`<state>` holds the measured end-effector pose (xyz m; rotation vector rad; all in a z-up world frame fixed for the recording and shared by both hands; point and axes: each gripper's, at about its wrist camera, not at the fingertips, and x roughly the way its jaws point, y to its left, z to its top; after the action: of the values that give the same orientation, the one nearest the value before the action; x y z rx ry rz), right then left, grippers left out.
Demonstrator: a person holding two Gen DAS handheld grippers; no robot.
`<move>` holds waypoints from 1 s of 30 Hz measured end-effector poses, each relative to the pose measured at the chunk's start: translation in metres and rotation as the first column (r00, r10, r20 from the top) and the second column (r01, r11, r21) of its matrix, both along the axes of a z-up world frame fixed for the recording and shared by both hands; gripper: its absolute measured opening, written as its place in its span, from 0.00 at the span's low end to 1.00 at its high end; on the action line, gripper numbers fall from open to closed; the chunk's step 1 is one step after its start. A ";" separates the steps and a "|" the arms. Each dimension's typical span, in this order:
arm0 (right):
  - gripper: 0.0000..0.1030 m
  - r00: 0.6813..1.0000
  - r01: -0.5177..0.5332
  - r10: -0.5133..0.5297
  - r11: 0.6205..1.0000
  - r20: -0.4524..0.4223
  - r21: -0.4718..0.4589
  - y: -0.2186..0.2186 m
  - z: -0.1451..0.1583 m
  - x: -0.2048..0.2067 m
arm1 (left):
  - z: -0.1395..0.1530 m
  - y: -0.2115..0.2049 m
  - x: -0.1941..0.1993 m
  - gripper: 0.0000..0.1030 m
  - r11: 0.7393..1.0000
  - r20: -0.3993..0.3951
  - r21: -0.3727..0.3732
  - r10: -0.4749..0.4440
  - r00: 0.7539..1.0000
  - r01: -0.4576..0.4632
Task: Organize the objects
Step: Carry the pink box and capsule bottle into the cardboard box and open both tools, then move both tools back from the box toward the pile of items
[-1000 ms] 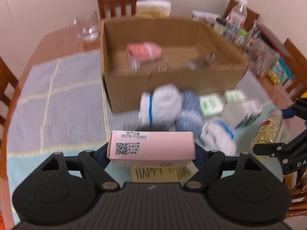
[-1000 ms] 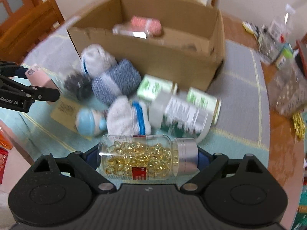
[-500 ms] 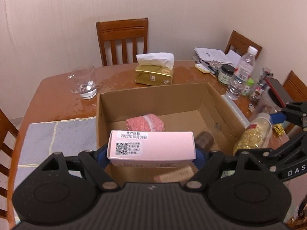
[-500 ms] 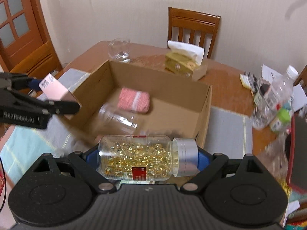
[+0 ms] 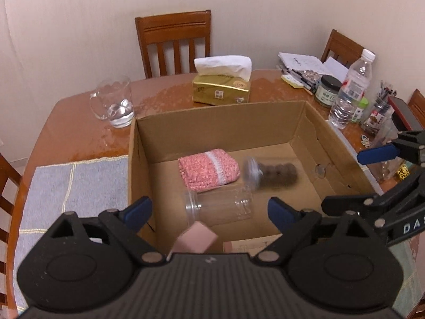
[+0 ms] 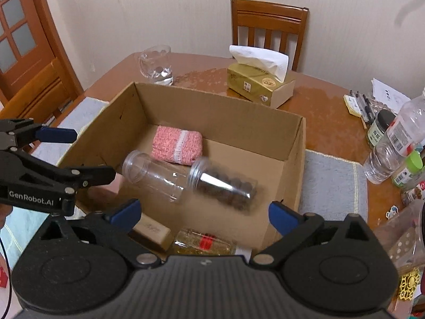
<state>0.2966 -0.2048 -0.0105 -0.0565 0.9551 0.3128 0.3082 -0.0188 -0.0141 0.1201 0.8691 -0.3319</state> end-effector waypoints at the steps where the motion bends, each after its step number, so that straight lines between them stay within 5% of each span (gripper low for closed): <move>1: 1.00 1.000 0.005 -0.005 1.000 0.005 0.006 -0.001 0.001 -0.002 | 0.001 0.000 -0.001 0.91 1.000 0.005 -0.001 -0.005 1.000 0.005; 12: 1.00 0.983 0.062 -0.078 0.993 0.168 0.099 -0.013 0.025 -0.050 | 0.010 0.007 -0.037 0.95 0.999 0.035 0.015 -0.037 0.999 0.036; 16: 1.00 0.986 0.087 -0.095 0.994 0.135 0.060 -0.010 0.018 -0.066 | 0.010 0.013 -0.058 0.96 0.999 0.042 0.018 -0.046 0.998 0.045; 21: 1.00 0.970 0.141 -0.144 0.990 0.196 0.026 -0.010 0.014 -0.101 | 0.008 0.025 -0.090 0.97 0.999 0.036 0.007 -0.042 0.998 0.042; 30: 1.00 0.984 0.177 -0.177 0.984 0.025 0.004 -0.008 -0.030 -0.151 | -0.028 0.050 -0.134 0.97 0.999 -0.040 -0.010 -0.038 0.998 0.038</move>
<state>0.1453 -0.2129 -0.0400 0.0262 0.9277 0.1482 0.1740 0.0311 -0.0418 0.1219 0.9063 -0.3751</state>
